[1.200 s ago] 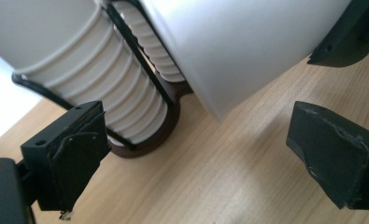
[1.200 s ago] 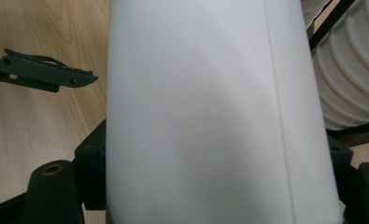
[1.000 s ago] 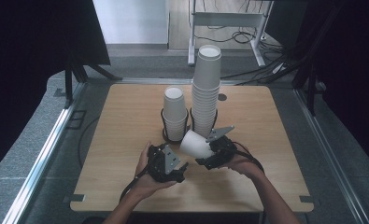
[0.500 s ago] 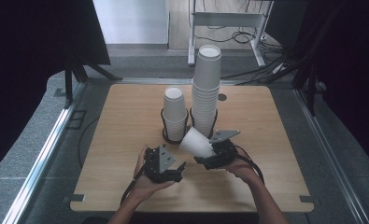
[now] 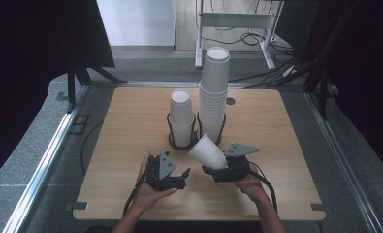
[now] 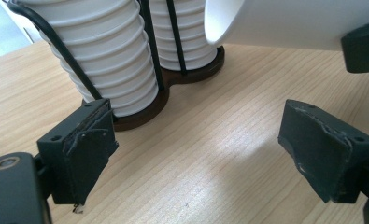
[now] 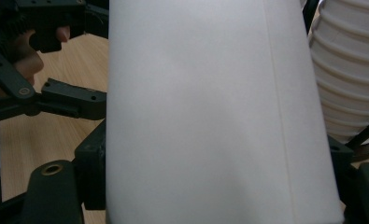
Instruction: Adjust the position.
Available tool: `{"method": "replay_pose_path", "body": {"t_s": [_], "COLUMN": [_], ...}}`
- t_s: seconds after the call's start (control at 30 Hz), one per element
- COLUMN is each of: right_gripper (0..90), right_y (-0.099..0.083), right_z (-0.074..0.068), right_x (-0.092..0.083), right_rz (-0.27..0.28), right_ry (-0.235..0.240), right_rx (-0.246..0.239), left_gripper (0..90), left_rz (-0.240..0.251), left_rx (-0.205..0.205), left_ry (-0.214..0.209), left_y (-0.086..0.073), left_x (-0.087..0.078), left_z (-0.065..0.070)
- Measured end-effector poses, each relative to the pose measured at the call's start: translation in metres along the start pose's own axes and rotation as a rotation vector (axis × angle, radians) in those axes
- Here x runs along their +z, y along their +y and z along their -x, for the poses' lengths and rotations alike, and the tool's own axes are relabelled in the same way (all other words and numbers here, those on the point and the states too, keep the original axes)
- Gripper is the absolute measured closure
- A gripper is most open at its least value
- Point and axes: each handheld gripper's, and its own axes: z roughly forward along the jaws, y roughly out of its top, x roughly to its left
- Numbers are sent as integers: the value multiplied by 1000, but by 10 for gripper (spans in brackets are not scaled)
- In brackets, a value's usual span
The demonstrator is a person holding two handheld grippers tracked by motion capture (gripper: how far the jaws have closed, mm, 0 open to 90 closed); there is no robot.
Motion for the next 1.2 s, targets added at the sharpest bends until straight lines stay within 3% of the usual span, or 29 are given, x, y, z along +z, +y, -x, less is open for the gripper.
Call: {"method": "replay_pose_path", "body": {"t_s": [0.17,0.27,0.37,0.47,0.67,0.93,1.2], "right_gripper": [228,228,228,228,227,225,225], "right_y": [-8,-9,-12,-16,-20,-25,-29], "right_z": [-4,-6,-9,-12,-15,-11,-9], "right_x": [-3,-4,-6,-2,0,-6,-6], "right_rz": [62,74,130,135,172,269,288], "right_ry": [7,-16,-3,-19,-32,-55,-42], "right_rx": [33,20,32,26,31,52,81], "left_gripper": [122,126,130,137,137,138,144], "left_rz": [2,-3,-9,1,-1,-3,19], "left_rx": [-9,-22,-47,-85,-102,-134,-195], "left_ry": [1,-5,-1,-27,-64,-97,-115], "left_y": [-1,-3,-5,-5,-7,-8,-8], "left_x": [0,0,0,-1,0,0,-3], "left_z": [1,0,-3,-5,-5,-7,-14]}}
